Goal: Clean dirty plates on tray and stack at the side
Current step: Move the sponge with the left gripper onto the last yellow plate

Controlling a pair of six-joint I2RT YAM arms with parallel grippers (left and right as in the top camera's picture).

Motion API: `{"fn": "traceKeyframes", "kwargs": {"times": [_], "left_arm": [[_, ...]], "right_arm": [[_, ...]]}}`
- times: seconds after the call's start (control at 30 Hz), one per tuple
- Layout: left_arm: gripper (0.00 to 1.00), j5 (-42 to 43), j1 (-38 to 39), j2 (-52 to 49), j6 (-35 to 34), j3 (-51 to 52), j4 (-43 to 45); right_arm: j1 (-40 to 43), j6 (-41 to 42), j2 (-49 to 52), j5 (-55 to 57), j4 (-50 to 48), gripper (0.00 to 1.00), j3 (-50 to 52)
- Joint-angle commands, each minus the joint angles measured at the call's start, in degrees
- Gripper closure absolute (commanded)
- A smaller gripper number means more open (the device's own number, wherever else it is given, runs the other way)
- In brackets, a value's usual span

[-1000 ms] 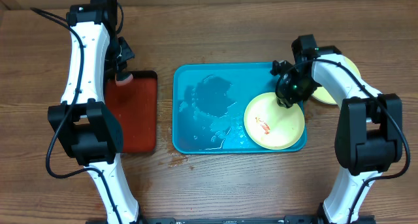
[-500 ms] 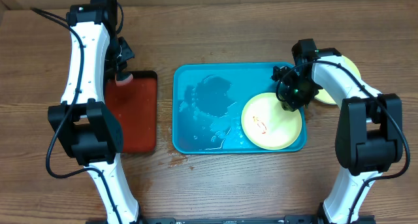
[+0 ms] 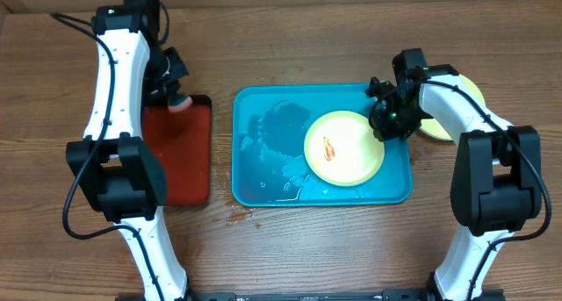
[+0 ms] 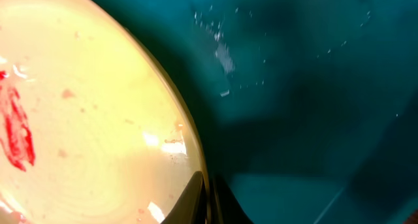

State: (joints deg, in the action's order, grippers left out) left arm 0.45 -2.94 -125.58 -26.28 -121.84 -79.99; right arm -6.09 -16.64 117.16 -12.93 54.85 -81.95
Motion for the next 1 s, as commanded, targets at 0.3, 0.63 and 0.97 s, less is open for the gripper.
{"fn": "traceKeyframes", "kwargs": {"times": [0.3, 0.63, 0.97], "left_arm": [[0.96, 8.61, 11.34, 1.51, 4.63, 0.61, 1.44], [0.96, 8.57, 21.81, 0.44, 4.61, 0.63, 4.02], [0.96, 8.59, 28.48, 0.24, 3.45, 0.94, 6.19]], "right_arm": [[-2.54, 10.95, -1.97, -2.97, -1.20, 0.75, 0.28], [-2.54, 16.41, -1.97, 1.75, 2.03, 0.75, 1.46], [-2.54, 21.99, -1.97, 1.07, -2.21, 0.96, 4.79]]}}
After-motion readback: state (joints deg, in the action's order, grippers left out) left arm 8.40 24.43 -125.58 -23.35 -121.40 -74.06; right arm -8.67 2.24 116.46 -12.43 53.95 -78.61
